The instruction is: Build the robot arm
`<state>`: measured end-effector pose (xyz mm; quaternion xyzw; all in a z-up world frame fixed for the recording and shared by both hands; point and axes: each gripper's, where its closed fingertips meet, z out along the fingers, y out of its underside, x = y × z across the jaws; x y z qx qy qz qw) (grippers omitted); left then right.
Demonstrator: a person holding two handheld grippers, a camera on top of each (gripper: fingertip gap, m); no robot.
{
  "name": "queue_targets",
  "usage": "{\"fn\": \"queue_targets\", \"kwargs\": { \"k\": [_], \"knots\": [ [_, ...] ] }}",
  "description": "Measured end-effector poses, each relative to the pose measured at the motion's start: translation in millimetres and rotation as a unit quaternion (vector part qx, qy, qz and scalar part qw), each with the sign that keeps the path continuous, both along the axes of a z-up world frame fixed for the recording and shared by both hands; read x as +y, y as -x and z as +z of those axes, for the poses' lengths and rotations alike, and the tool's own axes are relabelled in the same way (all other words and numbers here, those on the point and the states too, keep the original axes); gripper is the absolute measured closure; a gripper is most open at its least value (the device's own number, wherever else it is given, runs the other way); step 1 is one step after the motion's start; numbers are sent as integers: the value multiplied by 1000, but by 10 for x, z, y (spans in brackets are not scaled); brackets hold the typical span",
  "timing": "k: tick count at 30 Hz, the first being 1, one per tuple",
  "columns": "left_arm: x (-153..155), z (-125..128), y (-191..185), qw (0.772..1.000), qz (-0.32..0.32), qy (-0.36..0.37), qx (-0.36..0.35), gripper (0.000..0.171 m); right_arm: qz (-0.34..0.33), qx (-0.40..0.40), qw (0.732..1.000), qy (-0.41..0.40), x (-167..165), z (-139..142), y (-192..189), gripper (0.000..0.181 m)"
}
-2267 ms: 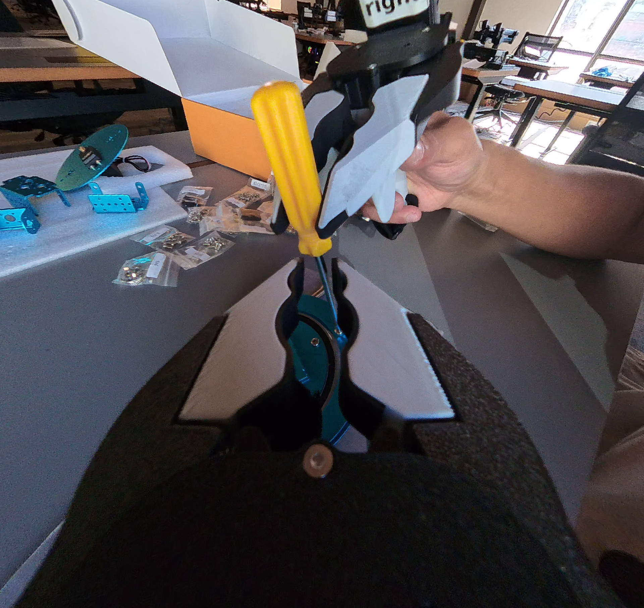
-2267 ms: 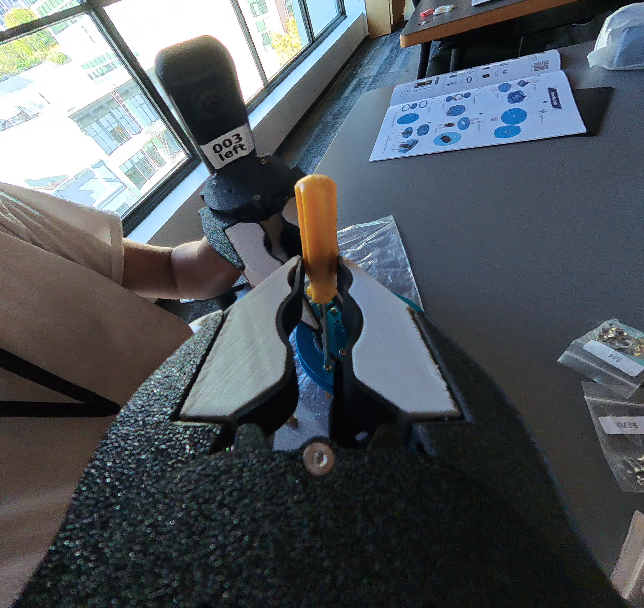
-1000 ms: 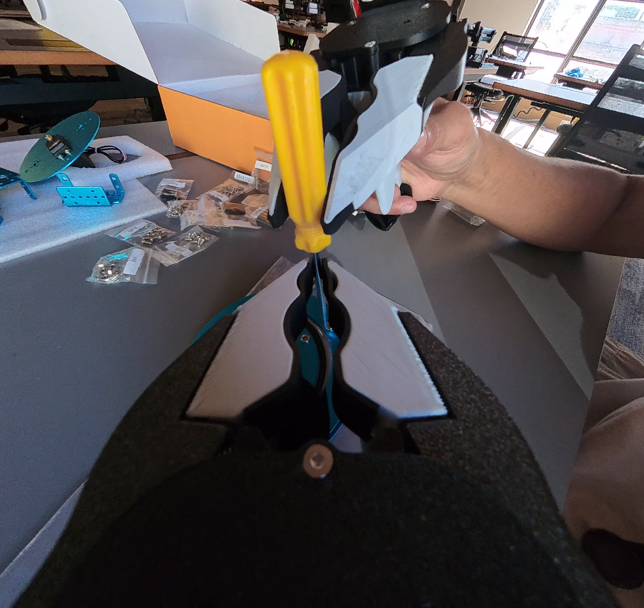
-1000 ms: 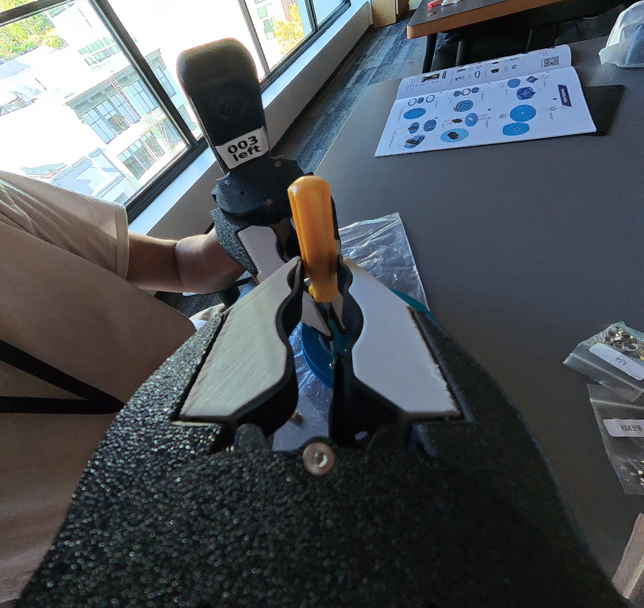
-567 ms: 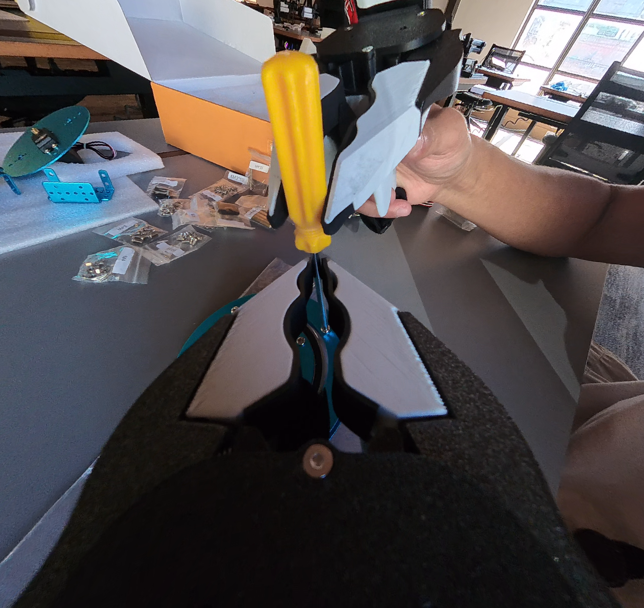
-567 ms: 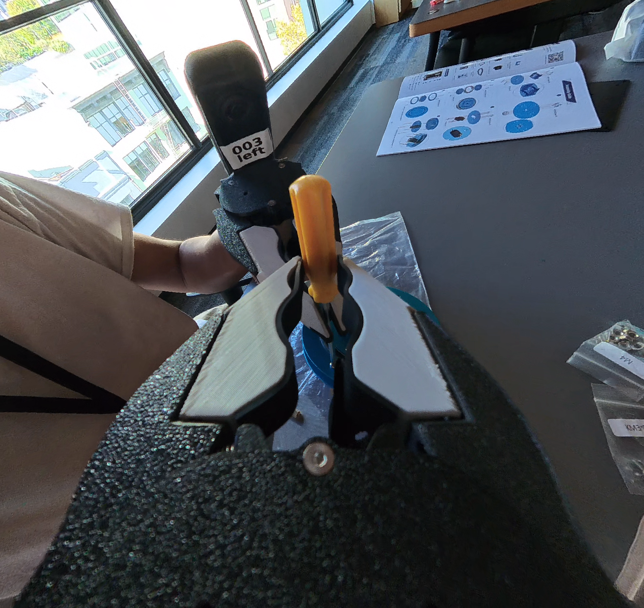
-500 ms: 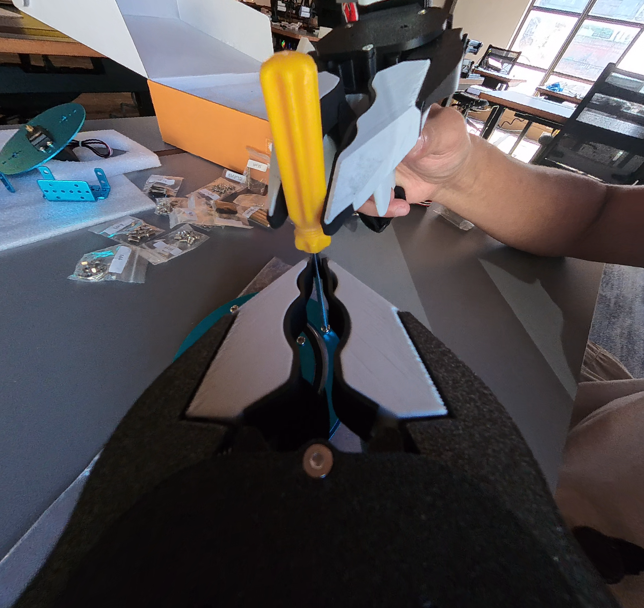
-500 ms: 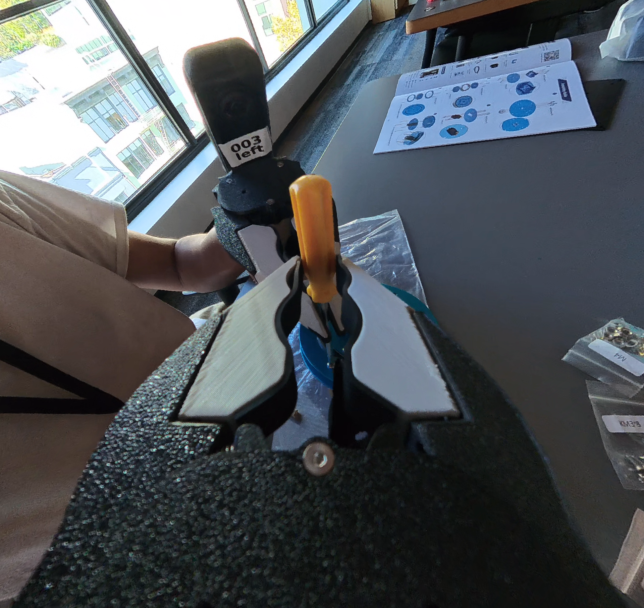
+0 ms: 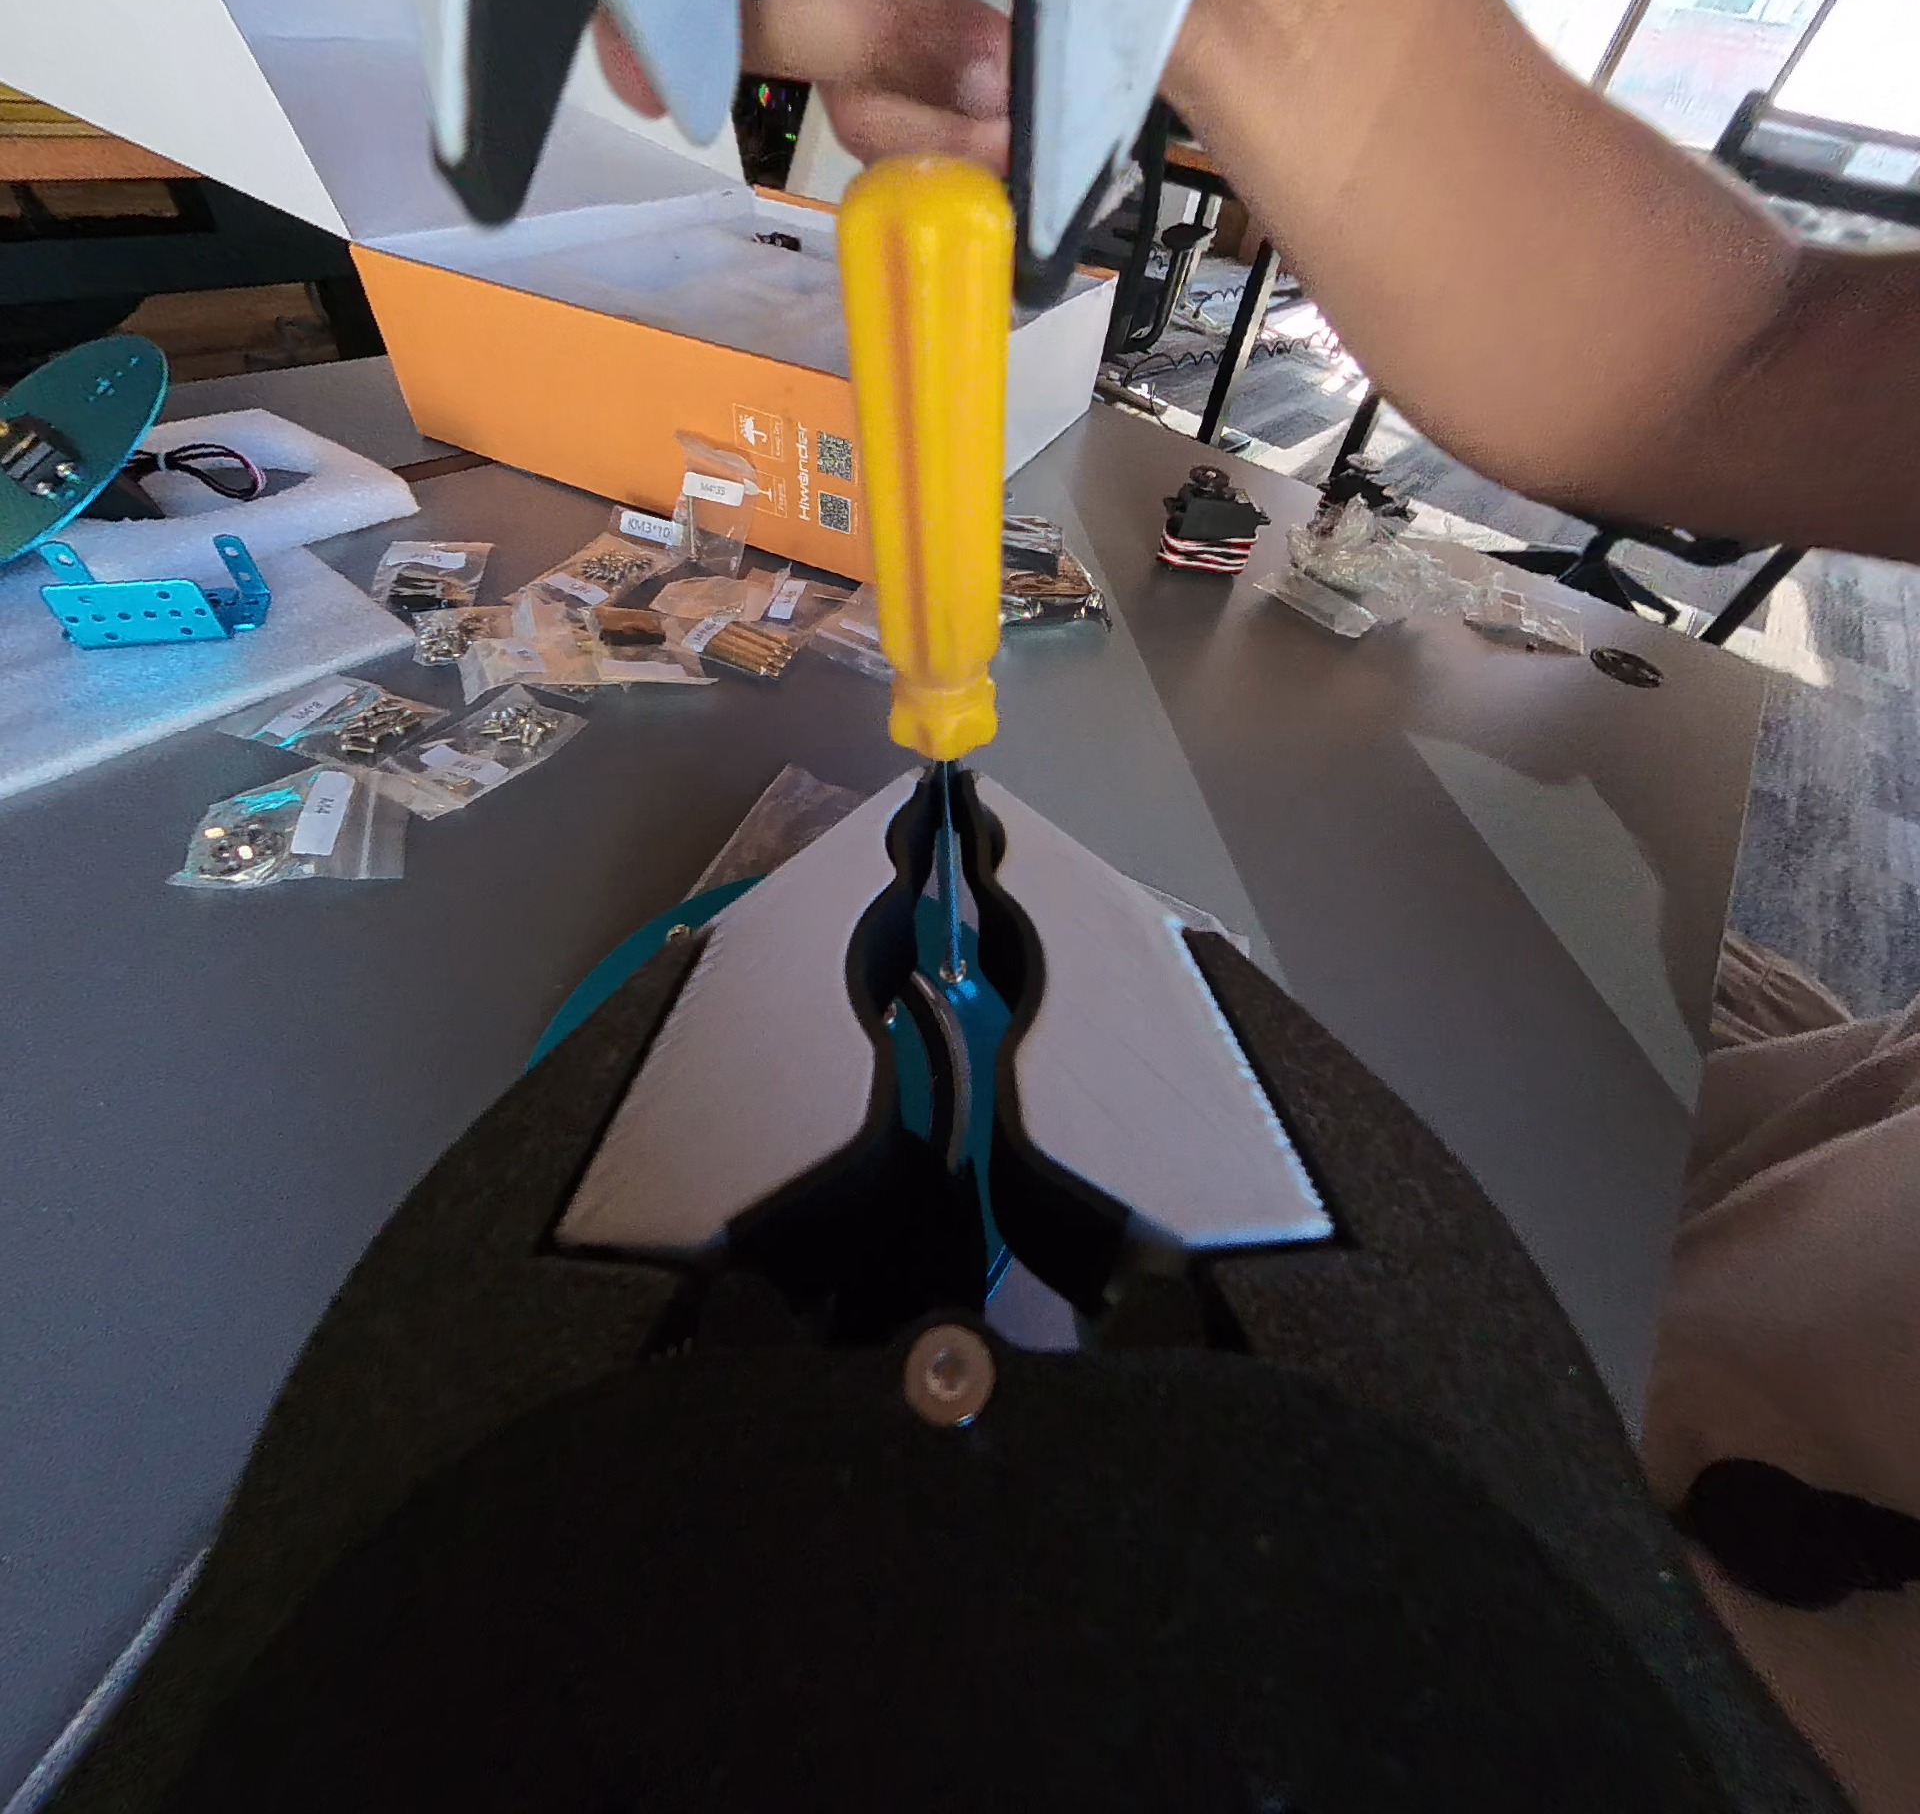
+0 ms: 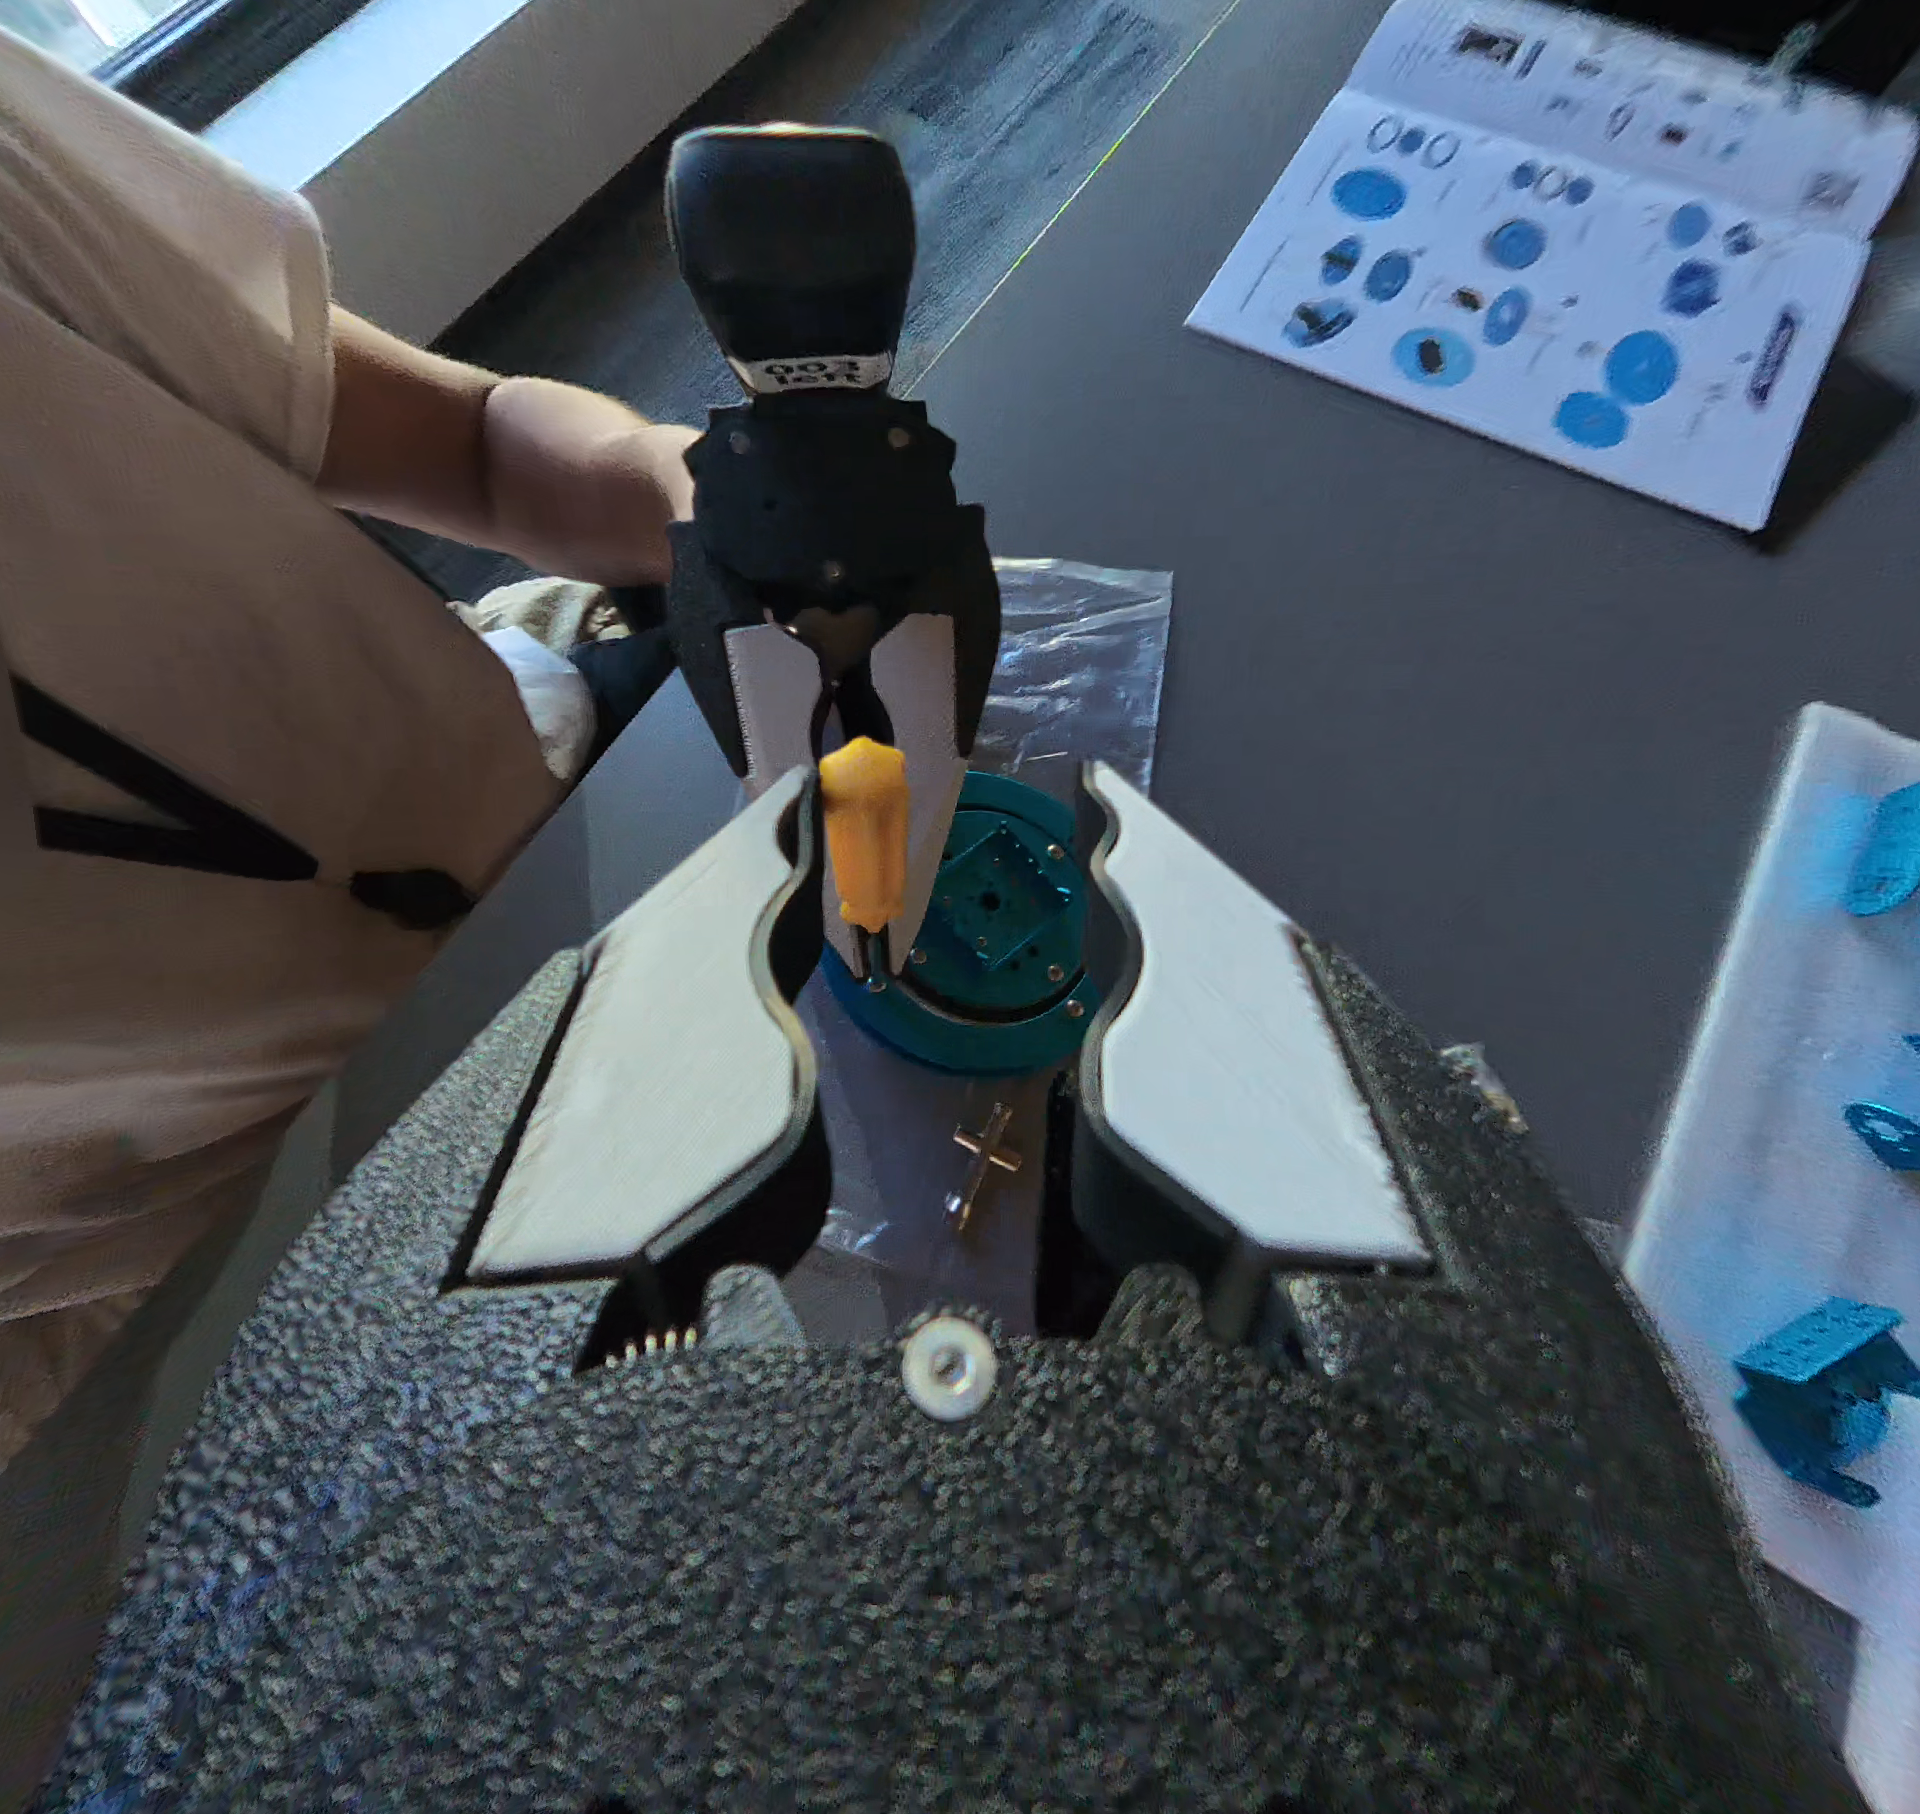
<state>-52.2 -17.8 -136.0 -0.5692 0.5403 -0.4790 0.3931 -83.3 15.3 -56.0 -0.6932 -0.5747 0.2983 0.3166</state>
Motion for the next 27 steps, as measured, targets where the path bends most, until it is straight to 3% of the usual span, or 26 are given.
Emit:
{"fn": "queue_targets", "kwargs": {
  "k": [2, 4, 7, 14, 19, 23, 27],
  "knots": [
    [-19, -12, 13, 1000, -13, -5, 1, 169, 30, -12, 998, 60, -42, -80, 44, 130],
    [-16, -26, 21, 1000, -18, -3, 3, 169, 66, -12, 992, 110, -143, -156, 91, 144],
    [14, -43, 31, 1000, -15, 10, 5, 169, 76, 3, 993, 90, -140, -211, 155, 164],
    [65, -20, 37, 1000, 5, 16, -6, 169, -11, 49, 998, 39, -49, -173, 114, 165],
    [148, 115, 109, 999, 43, -2, -16, 148, -108, 64, 992, 24, -2, -170, 25, 164],
    [191, 309, 137, 995, 73, -28, -57, 148, -176, 64, 982, 21, 33, -206, 2, 164],
    [222, 323, 99, 992, 93, -55, -65, 148, -212, 58, 975, 23, 27, -257, 38, 165]
  ]
}}
